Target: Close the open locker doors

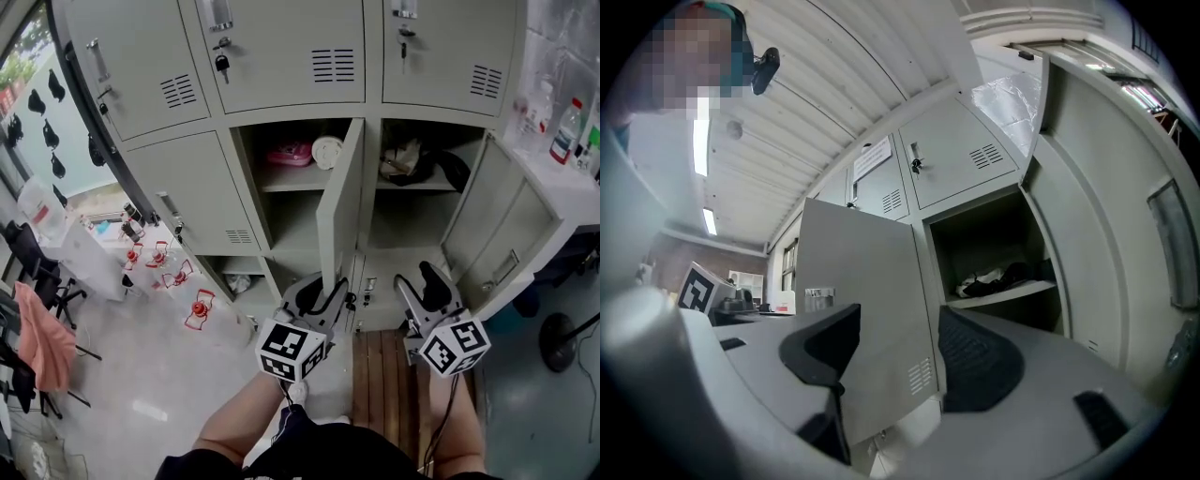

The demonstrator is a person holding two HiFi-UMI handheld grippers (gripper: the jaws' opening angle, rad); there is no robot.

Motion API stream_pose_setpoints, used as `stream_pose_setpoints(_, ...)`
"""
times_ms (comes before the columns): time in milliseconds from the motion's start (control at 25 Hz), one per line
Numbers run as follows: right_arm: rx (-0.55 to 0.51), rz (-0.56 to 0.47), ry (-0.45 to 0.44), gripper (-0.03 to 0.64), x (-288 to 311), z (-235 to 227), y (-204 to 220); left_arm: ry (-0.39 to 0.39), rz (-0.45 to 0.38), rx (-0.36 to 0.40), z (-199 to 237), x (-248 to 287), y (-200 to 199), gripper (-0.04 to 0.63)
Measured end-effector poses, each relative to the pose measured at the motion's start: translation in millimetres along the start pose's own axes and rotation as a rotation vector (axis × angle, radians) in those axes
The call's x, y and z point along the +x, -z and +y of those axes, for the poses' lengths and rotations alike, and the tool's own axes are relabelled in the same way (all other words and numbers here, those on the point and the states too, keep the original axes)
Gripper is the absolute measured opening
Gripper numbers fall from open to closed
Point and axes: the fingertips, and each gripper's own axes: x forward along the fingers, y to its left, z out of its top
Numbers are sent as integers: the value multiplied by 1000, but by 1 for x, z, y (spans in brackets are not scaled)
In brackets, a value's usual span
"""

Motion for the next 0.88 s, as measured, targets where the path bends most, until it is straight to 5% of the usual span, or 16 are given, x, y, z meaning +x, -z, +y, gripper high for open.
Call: stream_pose_setpoints(880,6,12,-45,255,79,39,9,-63,-2,-16,91,-17,-1,117)
